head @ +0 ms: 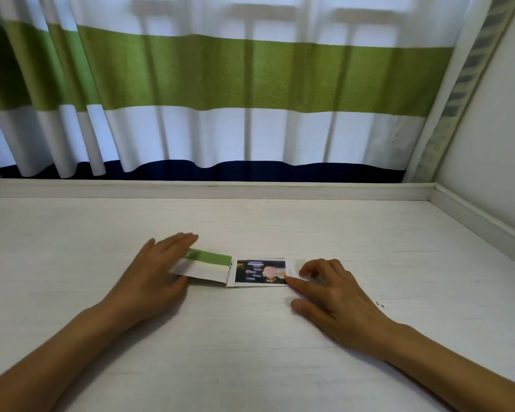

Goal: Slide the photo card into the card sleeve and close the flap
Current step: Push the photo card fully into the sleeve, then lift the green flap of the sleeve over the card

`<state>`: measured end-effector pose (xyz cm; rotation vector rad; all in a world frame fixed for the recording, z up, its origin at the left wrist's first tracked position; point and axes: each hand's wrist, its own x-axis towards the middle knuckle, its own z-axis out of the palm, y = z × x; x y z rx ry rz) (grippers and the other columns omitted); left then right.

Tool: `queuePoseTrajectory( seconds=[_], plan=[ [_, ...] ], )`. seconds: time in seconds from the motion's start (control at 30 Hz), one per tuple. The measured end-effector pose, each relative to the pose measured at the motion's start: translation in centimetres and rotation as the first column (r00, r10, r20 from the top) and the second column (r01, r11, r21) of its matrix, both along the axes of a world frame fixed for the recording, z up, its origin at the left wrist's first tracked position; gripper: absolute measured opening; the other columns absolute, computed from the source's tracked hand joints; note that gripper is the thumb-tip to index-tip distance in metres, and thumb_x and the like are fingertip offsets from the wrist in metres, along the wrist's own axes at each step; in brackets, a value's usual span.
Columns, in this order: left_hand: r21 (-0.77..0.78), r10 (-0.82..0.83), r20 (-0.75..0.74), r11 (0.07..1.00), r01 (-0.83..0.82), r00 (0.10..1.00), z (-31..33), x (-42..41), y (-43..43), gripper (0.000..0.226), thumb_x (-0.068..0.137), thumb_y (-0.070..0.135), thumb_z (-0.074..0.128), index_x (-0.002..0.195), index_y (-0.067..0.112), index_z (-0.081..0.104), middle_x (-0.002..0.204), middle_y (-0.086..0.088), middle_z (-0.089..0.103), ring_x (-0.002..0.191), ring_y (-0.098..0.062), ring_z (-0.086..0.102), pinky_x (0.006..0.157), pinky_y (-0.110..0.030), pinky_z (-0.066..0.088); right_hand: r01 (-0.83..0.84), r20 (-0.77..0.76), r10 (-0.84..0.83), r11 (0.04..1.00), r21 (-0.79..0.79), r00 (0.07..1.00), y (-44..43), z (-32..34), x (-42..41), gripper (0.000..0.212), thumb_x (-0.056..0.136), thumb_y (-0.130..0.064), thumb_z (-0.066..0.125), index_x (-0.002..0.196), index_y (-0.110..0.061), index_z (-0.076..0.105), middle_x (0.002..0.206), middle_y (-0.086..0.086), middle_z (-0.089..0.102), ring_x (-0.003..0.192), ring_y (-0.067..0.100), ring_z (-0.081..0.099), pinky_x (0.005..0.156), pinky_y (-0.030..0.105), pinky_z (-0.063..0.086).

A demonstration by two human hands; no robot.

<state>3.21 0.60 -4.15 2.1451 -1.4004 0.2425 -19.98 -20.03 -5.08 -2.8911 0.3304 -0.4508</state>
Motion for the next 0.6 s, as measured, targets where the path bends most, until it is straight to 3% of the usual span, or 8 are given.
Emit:
queuePoseTrajectory(
  seconds=[0.07,0.17,0.23,0.27,0.33,0.4,0.47,0.6],
  plan=[
    [-0.069,0.071,-0.025,0.995,-0.073,0.997,0.6,0.2,0.3,0.068,0.075,0.002,0.069,0.133,0.02,0.038,0.136,-0.006,0.047,0.124,-0.027,0.041,0.104,-0.046,0.029,0.004,0.001,-0.004,1.0,-0.001,1.0,-0.1,-0.1,0.1,0.06,0.082,-0.068,0.013,0.122,-0.036,0.045,0.117,0.002,0.048,0.105,0.023,0.041,0.087,0.04,0.041],
    [-0.171,0.208,-0.136,0.958,-0.23,0.969,1.4,-0.3,0.3,0.059,0.076,0.019,0.073,0.127,0.015,0.044,0.128,-0.008,0.054,0.116,-0.028,0.049,0.09,-0.044,0.041,0.006,-0.003,-0.006,1.0,-0.004,1.0,-0.1,-0.1,0.1,0.061,0.082,-0.068,0.013,0.122,-0.036,0.045,0.117,0.001,0.048,0.106,0.022,0.04,0.088,0.039,0.04],
    [-0.233,0.23,-0.181,0.935,-0.269,0.956,1.8,-0.6,0.2,0.04,0.077,0.024,0.072,0.11,0.014,0.053,0.114,-0.008,0.062,0.106,-0.026,0.055,0.081,-0.039,0.044,0.004,-0.001,-0.004,1.0,-0.008,1.0,-0.1,-0.1,0.1,0.062,0.082,-0.068,0.012,0.122,-0.036,0.045,0.117,0.001,0.048,0.106,0.022,0.04,0.088,0.038,0.04],
    [-0.269,0.197,-0.176,0.933,-0.24,0.964,1.9,-0.7,0.1,0.026,0.078,0.024,0.07,0.1,0.017,0.058,0.106,-0.004,0.066,0.1,-0.025,0.058,0.077,-0.036,0.043,0.004,-0.001,-0.004,1.0,-0.009,1.0,-0.1,-0.1,0.1,0.061,0.082,-0.068,0.013,0.122,-0.036,0.045,0.116,0.001,0.048,0.106,0.022,0.04,0.088,0.038,0.04],
    [-0.323,0.073,-0.176,0.938,-0.128,0.982,2.0,-1.1,0.1,0.009,0.083,0.026,0.066,0.088,0.032,0.062,0.096,0.018,0.068,0.094,-0.019,0.06,0.076,-0.03,0.041,0.004,0.003,-0.004,1.0,-0.004,1.0,-0.1,-0.1,0.0,0.059,0.082,-0.068,0.014,0.121,-0.036,0.045,0.116,0.001,0.048,0.105,0.022,0.04,0.087,0.039,0.04],
    [-0.312,-0.093,-0.196,0.95,0.028,0.976,1.8,-1.7,0.0,0.016,0.083,0.034,0.054,0.094,0.039,0.064,0.103,0.039,0.061,0.103,-0.01,0.056,0.094,-0.034,0.038,0.002,0.005,-0.002,1.0,0.005,1.0,0.0,-0.1,0.0,0.058,0.082,-0.068,0.015,0.121,-0.037,0.045,0.116,0.001,0.049,0.105,0.023,0.041,0.087,0.039,0.041],
    [-0.242,-0.255,-0.206,0.949,0.203,0.945,1.2,-2.2,-0.5,0.032,0.085,0.043,0.042,0.112,0.038,0.06,0.123,0.037,0.05,0.123,-0.004,0.041,0.108,-0.045,0.021,-0.002,0.004,0.002,1.0,0.009,1.0,0.0,0.0,0.0,0.057,0.083,-0.068,0.016,0.121,-0.037,0.044,0.116,0.001,0.049,0.104,0.023,0.041,0.087,0.04,0.042],
    [-0.041,-0.385,-0.169,0.923,0.383,0.908,-0.2,-2.5,-1.1,0.045,0.09,0.055,0.025,0.128,0.039,0.044,0.139,0.032,0.033,0.135,-0.001,0.018,0.11,-0.045,0.004,-0.003,0.0,0.003,1.0,0.017,1.0,0.0,0.0,0.0,0.057,0.083,-0.067,0.017,0.123,-0.037,0.043,0.114,0.001,0.049,0.103,0.023,0.041,0.087,0.041,0.043]
  ],
)
